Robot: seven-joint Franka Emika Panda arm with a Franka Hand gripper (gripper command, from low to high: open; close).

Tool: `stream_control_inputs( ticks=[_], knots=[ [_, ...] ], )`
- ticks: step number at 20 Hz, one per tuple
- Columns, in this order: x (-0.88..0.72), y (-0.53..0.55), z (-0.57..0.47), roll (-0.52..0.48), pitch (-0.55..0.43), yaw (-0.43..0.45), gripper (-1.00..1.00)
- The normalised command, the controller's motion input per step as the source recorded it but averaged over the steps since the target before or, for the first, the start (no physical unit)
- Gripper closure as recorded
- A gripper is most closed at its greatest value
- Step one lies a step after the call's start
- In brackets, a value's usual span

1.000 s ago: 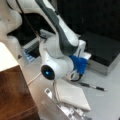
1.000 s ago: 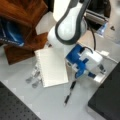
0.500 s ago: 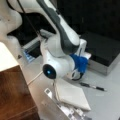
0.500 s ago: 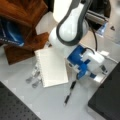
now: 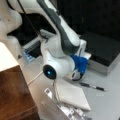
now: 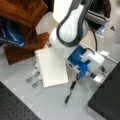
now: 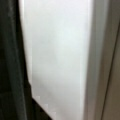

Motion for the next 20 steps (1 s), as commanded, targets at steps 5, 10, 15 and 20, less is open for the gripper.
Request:
stream_control_inputs(
  ticks=[5,10,15,20],
  knots=[
    [0.03,0.04,-0.11,0.111,-0.150,-0.137,1.00],
    [0.04,0.03,-0.13,0.090,-0.141,-0.131,1.00],
    [0.05,-0.07,-0.22,0.037,-0.122,-0.116,1.00],
    [0.11,-0.03,-0.05,0.025,-0.107,-0.131,1.00]
  ],
)
